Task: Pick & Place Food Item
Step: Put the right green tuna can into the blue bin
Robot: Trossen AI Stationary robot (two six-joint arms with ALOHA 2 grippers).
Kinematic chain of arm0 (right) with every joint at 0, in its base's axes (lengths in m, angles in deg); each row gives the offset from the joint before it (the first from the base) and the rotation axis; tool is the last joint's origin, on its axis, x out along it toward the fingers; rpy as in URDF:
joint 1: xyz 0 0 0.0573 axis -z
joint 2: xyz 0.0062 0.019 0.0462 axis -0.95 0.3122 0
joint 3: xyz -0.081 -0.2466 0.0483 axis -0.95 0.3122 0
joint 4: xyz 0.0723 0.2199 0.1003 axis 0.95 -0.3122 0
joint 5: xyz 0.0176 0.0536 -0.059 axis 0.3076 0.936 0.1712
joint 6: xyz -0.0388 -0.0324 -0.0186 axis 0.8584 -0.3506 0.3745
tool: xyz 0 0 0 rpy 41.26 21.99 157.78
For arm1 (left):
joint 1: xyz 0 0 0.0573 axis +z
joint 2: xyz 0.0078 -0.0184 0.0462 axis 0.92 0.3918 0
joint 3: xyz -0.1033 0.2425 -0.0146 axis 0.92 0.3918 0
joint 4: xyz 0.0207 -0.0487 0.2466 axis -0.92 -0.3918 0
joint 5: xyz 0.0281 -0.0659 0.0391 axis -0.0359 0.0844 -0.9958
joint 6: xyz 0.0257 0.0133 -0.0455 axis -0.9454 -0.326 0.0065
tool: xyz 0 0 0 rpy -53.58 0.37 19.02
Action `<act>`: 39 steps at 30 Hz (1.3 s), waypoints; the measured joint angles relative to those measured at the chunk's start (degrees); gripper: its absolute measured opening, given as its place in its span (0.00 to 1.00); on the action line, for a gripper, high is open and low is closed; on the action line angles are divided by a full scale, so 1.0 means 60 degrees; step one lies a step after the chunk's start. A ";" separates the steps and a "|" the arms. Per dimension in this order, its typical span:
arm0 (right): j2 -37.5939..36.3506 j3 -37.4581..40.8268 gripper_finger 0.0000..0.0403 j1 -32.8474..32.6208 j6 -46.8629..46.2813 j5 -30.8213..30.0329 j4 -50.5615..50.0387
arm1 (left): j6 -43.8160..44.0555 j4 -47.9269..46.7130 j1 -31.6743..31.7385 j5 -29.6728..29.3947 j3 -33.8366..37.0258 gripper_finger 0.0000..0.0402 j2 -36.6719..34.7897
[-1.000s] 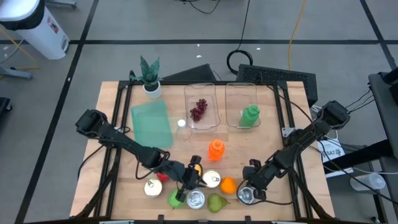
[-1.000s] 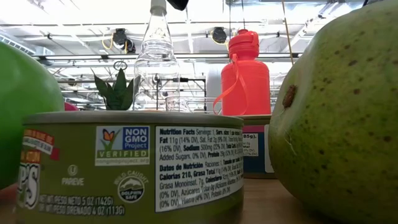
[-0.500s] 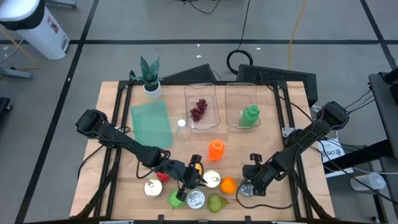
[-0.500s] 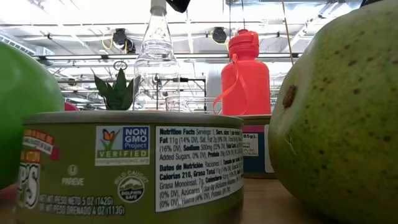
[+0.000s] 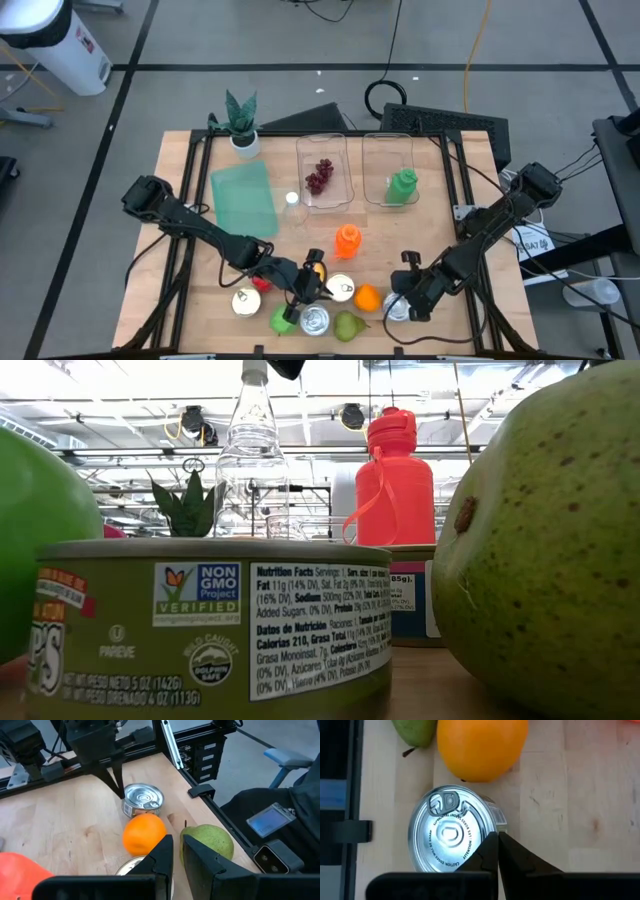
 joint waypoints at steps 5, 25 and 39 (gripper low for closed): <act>0.0000 0.0000 0.00 0.0004 -0.0087 -0.0194 -0.0028 | 0.0356 0.1179 0.0038 -0.0562 0.0000 0.13 0.0528; 0.0065 -0.0009 0.00 -0.1179 0.0525 -0.0218 0.1083 | 0.0351 0.0968 0.0722 0.0532 -0.2153 0.67 0.2765; 0.1654 -0.0110 0.33 -0.1966 0.1132 -0.0789 0.2959 | -0.0251 0.0555 0.0721 0.0757 -0.2153 0.68 0.2747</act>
